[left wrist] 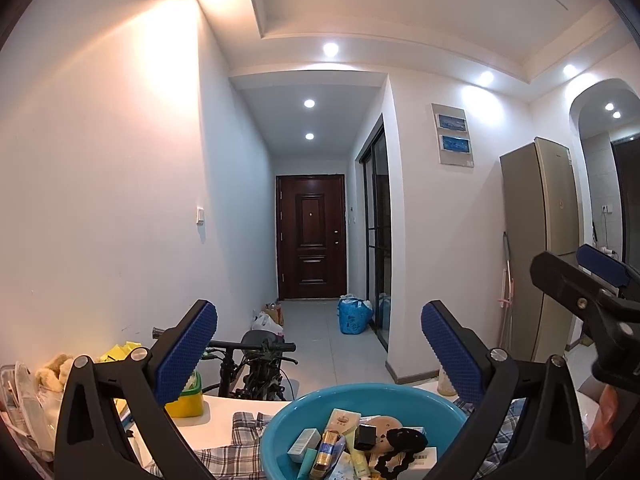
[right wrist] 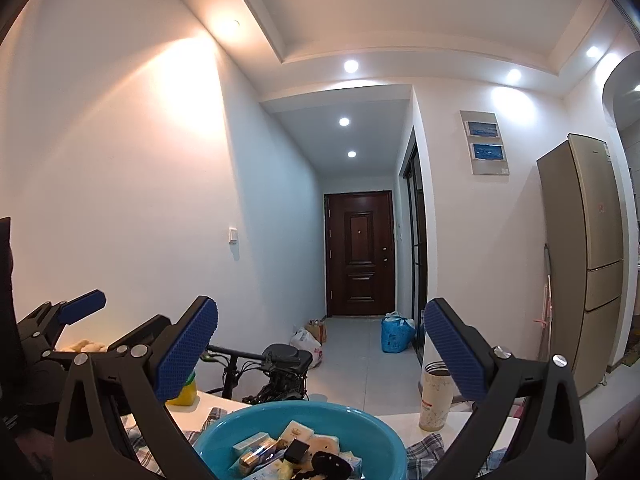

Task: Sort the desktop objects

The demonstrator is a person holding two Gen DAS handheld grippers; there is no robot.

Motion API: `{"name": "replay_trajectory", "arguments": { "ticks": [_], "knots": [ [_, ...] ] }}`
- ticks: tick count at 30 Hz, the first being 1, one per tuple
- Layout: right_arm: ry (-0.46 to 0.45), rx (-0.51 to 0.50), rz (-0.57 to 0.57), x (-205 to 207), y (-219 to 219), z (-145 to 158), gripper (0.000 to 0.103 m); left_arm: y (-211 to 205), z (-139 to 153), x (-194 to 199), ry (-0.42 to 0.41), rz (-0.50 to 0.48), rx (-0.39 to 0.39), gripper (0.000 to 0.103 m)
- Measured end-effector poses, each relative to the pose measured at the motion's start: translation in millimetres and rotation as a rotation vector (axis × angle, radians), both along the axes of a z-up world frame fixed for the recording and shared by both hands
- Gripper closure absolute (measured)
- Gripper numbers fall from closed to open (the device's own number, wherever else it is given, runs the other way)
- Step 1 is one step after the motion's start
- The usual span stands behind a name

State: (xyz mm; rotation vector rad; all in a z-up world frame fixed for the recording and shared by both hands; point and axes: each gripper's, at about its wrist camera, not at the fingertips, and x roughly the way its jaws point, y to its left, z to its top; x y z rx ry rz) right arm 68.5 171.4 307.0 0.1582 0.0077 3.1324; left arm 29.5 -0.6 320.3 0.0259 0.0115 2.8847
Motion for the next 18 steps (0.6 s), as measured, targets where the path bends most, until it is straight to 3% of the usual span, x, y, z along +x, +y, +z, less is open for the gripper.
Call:
{"name": "replay_trajectory", "arguments": {
  "ticks": [8, 12, 15, 18],
  "knots": [
    [0.017, -0.093, 0.009, 7.7, 10.3, -2.0, 0.000, -14.7, -14.9, 0.3, -0.054, -0.016, 0.007, 0.000],
    [-0.043, -0.048, 0.072, 4.8, 1.6, -5.9, 0.000, -22.5, -18.2, 10.1, -0.064, -0.027, 0.015, 0.000],
    [-0.071, 0.001, 0.063, 11.2, -4.1, -14.4, 0.000, -21.6, -23.7, 16.9, -0.069, -0.017, -0.030, 0.000],
    [-0.117, 0.011, 0.054, 20.0, -0.6, -31.9, 0.000, -26.3, -40.2, 25.0, -0.081, 0.006, -0.014, 0.000]
  ]
}}
